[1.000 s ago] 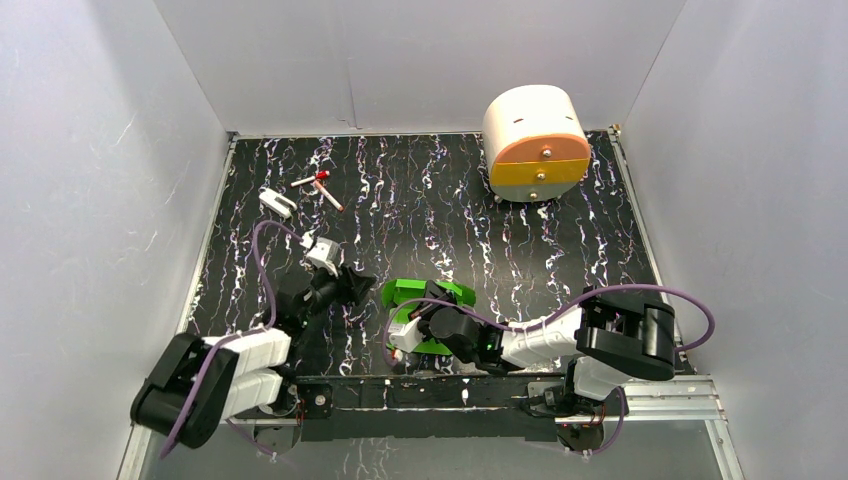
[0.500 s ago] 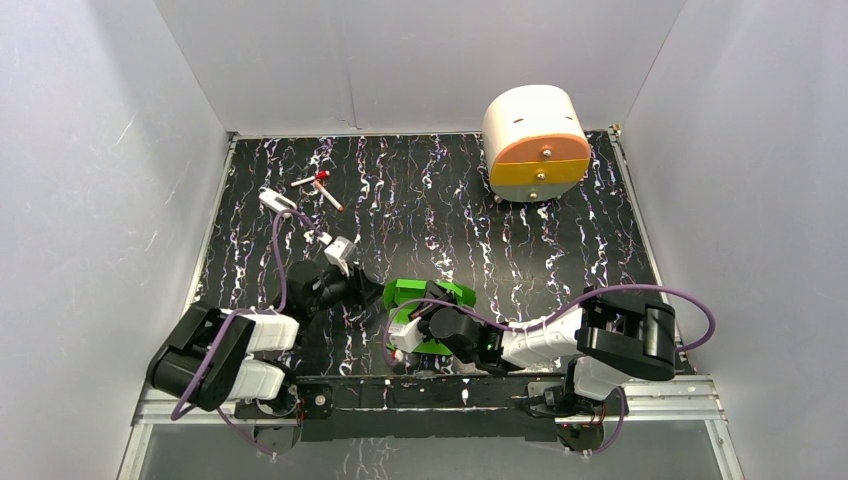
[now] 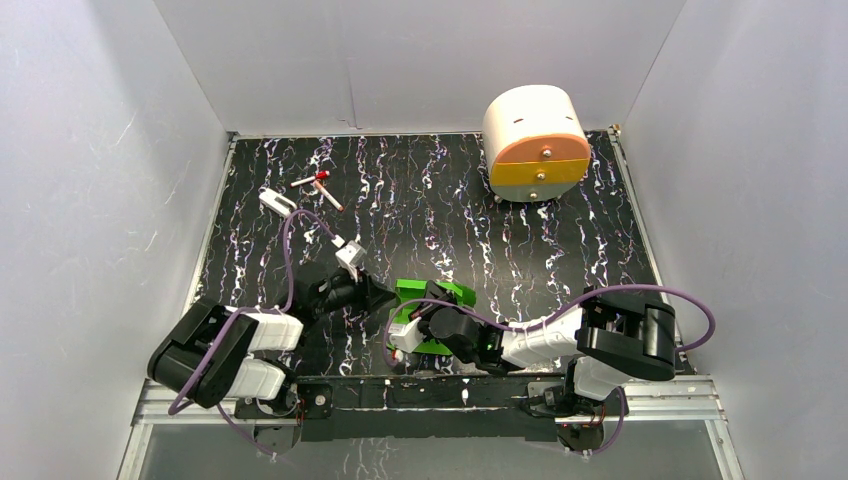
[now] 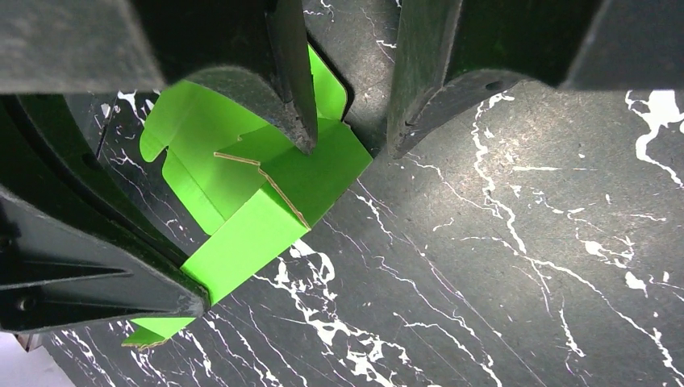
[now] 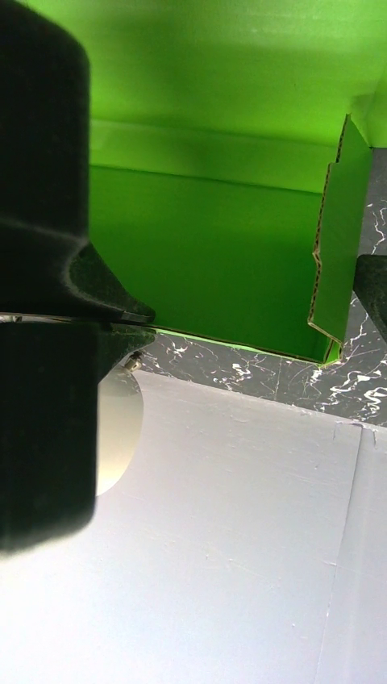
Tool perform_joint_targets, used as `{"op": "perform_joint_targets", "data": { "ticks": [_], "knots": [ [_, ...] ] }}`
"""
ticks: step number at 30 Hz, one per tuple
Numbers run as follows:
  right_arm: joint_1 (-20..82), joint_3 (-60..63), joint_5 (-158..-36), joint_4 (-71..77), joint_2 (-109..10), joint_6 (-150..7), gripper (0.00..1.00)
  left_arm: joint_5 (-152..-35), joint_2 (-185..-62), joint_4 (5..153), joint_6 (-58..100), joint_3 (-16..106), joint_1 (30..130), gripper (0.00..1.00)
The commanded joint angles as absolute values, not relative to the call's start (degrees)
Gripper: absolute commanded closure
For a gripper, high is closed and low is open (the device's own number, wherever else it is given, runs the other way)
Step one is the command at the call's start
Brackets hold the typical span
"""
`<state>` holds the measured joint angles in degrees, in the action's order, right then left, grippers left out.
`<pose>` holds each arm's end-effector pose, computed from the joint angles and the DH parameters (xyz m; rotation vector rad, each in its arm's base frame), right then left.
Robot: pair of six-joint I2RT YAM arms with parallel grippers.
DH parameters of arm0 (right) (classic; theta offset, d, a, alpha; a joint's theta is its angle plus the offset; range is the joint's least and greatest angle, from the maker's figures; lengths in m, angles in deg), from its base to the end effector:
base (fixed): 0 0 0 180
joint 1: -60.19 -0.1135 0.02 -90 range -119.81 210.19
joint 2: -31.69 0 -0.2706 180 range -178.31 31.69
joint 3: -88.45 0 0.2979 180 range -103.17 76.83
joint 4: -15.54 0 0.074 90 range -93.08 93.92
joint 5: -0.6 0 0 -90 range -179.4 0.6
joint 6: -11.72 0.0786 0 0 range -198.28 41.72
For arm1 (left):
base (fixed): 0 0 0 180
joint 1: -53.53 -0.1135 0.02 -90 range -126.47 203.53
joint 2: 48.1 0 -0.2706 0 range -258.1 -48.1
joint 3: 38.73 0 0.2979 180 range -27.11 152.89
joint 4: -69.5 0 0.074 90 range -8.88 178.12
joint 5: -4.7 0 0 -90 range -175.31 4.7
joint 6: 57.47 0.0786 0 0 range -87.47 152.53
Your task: Fold the paper box
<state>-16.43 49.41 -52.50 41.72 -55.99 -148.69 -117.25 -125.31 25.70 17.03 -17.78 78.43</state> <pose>0.1228 0.3124 0.1080 -1.6782 0.9326 -0.5564 0.2210 -0.1484 0.0993 0.5662 1.7796 -0.9937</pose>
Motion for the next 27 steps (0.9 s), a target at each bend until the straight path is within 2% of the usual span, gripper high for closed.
{"op": "perform_joint_targets", "data": {
  "ticks": [1, 23, 27],
  "knots": [
    [-17.0, 49.8, -54.4, 37.8, -56.9, -148.6, 1.0, -118.3, -125.8, 23.3, 19.1, -15.9, 79.9, 0.65],
    [-17.0, 49.7, -54.8, 37.4, -57.5, -148.3, 1.0, -122.2, -127.6, 23.0, 20.8, -14.6, 81.4, 0.66],
    [-17.0, 49.7, -55.0, 37.2, -57.3, -148.2, 1.0, -124.0, -127.2, 23.3, 21.7, -14.7, 81.4, 0.63]
  ]
}}
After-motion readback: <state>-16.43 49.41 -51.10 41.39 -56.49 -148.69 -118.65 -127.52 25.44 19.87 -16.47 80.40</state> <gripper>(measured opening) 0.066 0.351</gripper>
